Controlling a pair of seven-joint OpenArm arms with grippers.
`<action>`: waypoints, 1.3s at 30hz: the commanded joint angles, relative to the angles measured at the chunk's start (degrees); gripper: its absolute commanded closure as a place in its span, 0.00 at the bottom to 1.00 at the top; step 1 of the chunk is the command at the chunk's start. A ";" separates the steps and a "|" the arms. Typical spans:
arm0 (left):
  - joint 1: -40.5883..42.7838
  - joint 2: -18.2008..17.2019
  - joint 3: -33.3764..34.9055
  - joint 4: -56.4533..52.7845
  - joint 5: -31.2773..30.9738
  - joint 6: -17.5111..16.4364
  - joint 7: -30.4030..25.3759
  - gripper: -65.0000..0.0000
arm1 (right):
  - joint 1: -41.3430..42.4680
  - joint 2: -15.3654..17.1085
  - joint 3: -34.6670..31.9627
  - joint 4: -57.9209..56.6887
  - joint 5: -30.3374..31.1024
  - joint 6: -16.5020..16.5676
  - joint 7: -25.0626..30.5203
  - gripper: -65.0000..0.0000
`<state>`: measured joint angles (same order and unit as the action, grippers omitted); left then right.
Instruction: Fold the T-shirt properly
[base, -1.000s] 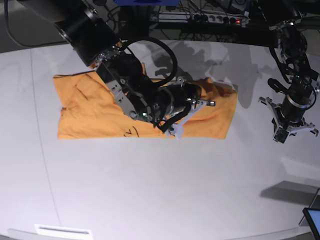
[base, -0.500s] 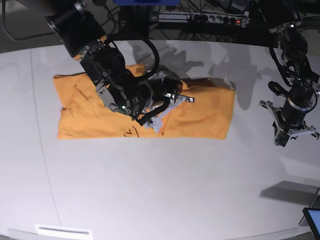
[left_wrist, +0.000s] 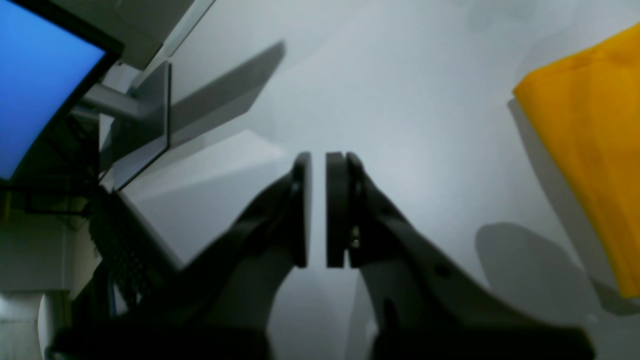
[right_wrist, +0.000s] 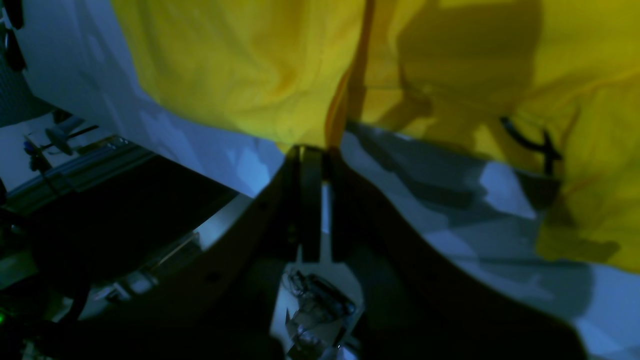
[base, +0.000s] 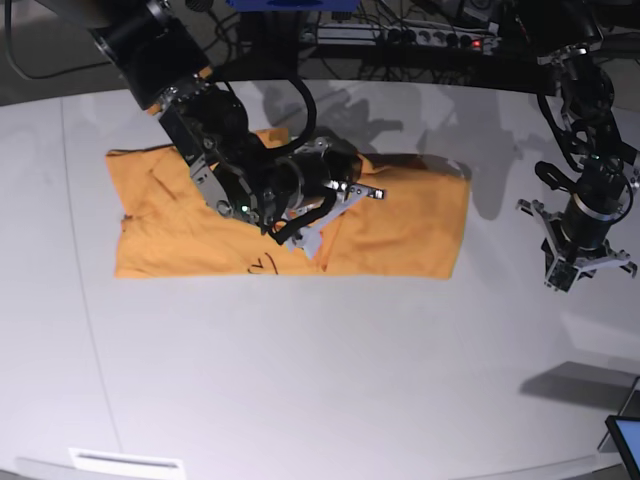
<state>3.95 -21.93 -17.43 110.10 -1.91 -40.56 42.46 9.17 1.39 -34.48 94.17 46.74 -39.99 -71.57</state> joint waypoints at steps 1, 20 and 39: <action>-1.35 -0.79 0.86 0.80 -0.51 0.56 -1.01 0.91 | 0.55 -0.29 1.29 0.55 0.86 -0.01 -0.03 0.98; -4.08 2.11 4.46 0.88 -0.51 0.56 -0.74 0.91 | -1.74 0.41 4.72 1.26 0.78 -0.01 0.41 0.89; -4.08 3.78 4.46 0.80 -7.89 0.56 -0.57 0.91 | 2.66 4.99 2.87 9.08 0.69 -0.01 -0.03 0.53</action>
<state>0.75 -17.45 -12.69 110.06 -9.28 -40.56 42.94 10.96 6.44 -31.86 102.24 46.54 -40.01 -71.50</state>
